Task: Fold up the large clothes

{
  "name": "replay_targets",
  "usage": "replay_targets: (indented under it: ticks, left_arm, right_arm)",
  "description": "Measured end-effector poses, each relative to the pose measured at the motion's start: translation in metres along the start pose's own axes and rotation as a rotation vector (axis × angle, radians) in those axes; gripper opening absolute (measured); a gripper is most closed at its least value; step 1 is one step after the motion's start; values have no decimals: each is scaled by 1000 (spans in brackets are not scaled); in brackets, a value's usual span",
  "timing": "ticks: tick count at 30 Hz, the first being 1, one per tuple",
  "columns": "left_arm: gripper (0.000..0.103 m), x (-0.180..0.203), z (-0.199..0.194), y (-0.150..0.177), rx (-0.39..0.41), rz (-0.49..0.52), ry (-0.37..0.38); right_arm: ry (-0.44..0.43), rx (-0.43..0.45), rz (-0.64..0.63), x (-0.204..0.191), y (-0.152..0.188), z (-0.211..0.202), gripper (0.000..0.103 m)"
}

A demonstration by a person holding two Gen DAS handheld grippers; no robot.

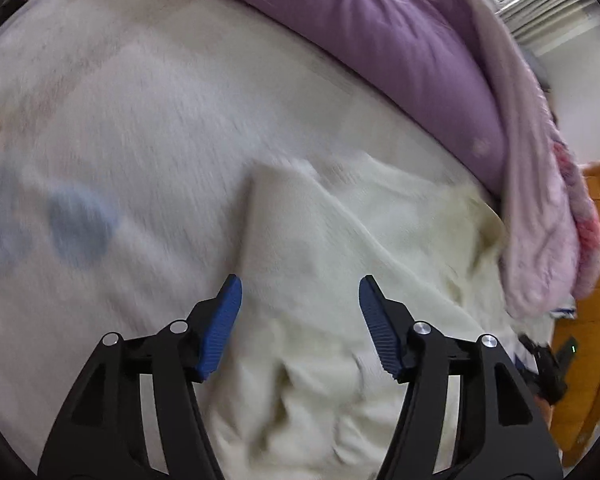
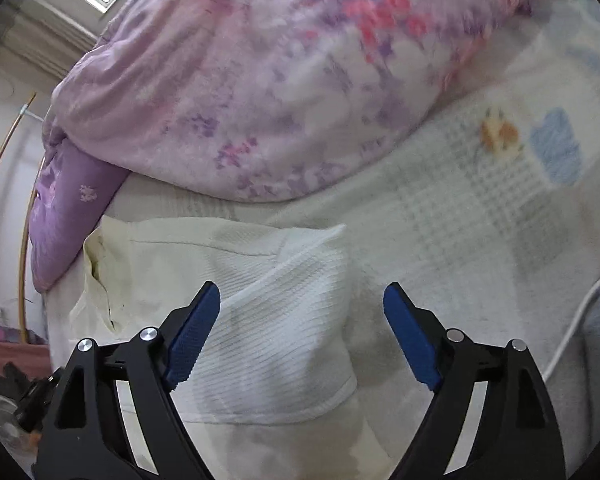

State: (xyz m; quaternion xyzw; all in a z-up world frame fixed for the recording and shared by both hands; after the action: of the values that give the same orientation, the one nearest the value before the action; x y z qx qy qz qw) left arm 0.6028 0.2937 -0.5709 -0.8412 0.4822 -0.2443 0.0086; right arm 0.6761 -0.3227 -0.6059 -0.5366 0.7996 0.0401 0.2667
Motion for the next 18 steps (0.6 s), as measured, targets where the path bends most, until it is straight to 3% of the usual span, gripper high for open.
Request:
replay_targets:
  ticks: [5, 8, 11, 15, 17, 18]
  left_arm:
    - [63, -7, 23, -32, 16, 21, -59]
    - [63, -12, 34, -42, 22, 7, -73]
    - [61, -12, 43, -50, 7, -22, -40]
    - [44, -2, 50, -51, 1, 21, -29]
    - [42, 5, 55, -51, -1, 56, -66]
    - [28, 8, 58, -49, -2, 74, -94]
  right_arm:
    - [-149, -54, 87, 9, -7, 19, 80]
    - [-157, -65, 82, 6, -11, 32, 82]
    - [-179, -69, 83, 3, -14, 32, 82]
    - [-171, -104, 54, -4, -18, 39, 82]
    - [-150, -108, 37, -5, -18, 42, 81]
    - [-114, -107, 13, -8, -19, 42, 77]
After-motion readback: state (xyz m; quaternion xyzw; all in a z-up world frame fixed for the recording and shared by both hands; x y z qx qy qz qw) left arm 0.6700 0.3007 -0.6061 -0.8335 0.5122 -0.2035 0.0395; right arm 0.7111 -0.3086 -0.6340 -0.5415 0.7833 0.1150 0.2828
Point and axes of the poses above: each gripper's, at about its wrist camera, not at the fingertips, and z roughly the way its jaws point, x to its right, y to its underside, the point moved 1 cm from there along z, roughly the way its jaws point, and after that the axes turned 2 degrees about x, right-handed, at the moved point
